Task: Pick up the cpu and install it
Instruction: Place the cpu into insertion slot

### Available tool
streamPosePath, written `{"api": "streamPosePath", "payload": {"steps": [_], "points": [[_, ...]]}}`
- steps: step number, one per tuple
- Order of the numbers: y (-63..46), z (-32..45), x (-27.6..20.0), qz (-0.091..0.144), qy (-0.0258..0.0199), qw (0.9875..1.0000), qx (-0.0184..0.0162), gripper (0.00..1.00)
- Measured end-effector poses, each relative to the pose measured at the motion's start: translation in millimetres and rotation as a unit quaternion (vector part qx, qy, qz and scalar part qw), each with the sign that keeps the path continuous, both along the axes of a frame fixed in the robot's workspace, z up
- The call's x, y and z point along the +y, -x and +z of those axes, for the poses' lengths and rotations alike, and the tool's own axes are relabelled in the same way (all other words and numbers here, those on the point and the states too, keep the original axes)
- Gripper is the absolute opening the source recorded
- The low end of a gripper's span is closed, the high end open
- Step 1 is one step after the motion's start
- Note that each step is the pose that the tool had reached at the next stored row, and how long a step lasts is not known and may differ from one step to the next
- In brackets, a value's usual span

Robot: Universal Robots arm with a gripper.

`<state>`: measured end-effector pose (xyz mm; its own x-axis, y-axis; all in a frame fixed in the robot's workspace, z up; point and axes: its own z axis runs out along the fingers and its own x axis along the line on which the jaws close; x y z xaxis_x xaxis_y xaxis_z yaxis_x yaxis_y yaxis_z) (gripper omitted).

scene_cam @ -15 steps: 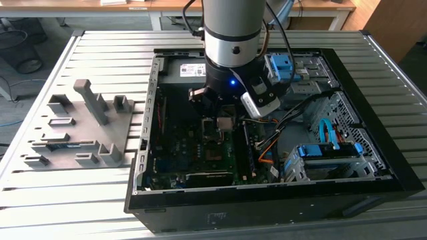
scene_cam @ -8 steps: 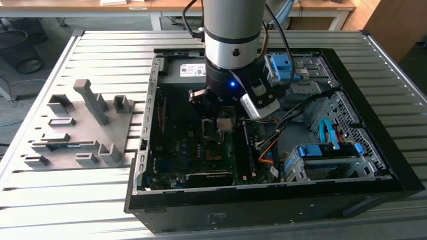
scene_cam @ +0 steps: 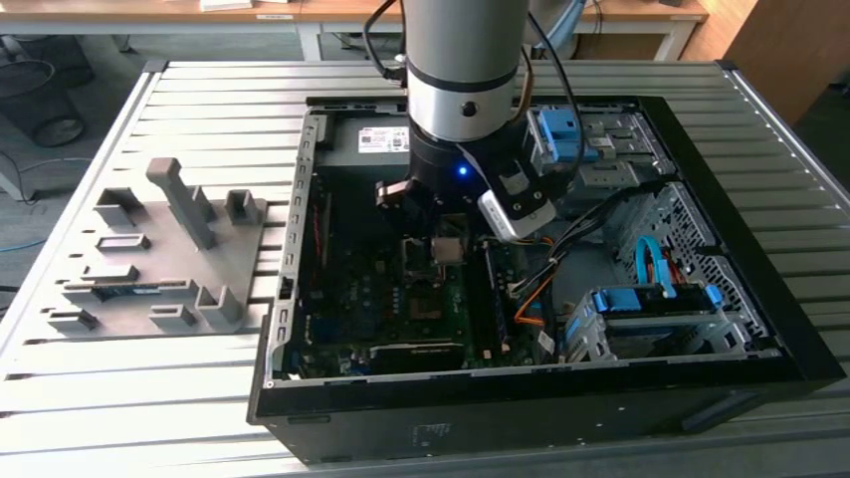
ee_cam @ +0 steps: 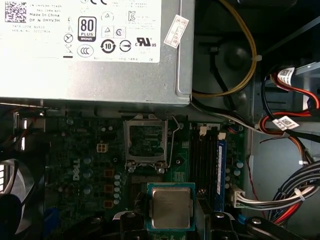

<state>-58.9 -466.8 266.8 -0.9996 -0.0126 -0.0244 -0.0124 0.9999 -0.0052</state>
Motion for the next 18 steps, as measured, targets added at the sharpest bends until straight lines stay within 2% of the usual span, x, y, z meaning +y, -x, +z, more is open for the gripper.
{"api": "streamPosePath", "payload": {"steps": [18], "points": [[0.0,-9.1,0.0,0.000,0.0000,1.0000,0.0000,0.47]]}}
